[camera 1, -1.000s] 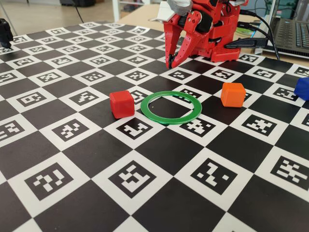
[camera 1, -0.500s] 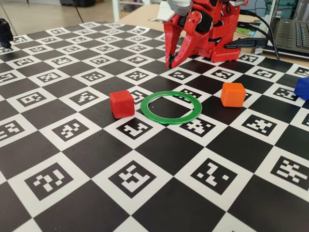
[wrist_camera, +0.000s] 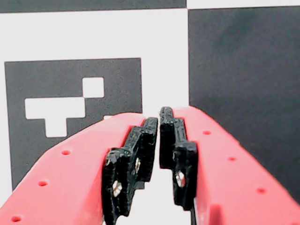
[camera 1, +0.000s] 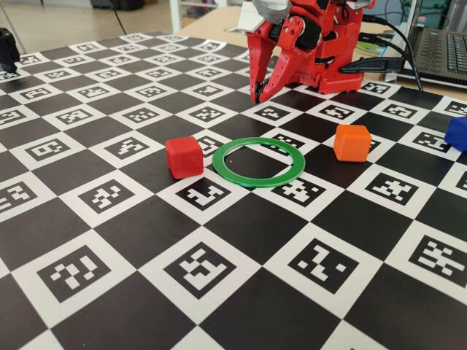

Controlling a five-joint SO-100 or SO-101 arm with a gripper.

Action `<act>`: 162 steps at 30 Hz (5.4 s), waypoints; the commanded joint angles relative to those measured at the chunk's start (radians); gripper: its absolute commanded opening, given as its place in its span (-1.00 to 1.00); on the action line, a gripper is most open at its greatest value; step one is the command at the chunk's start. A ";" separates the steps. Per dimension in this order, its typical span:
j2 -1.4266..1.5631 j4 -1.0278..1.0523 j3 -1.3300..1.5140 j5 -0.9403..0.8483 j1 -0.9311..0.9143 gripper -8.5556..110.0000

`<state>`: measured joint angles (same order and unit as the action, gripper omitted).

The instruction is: Grab the red cube then put it in the green circle then put the blue cube on top and finally the orange cube on top

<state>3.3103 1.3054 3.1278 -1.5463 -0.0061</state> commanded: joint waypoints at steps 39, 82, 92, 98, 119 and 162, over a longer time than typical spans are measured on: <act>-1.252 0.348 -1.585 1.220 0.126 -0.63; -2.154 0.057 -1.884 1.661 0.127 -0.01; -2.171 -0.098 -1.732 1.664 0.133 -0.01; -2.172 -0.124 -1.718 1.681 0.132 -0.01; -2.177 -0.146 -1.735 1.968 0.155 -0.07; -2.143 -0.144 -1.744 2.000 0.112 -0.69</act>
<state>1.1213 1.1305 1.4235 0.4725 0.1258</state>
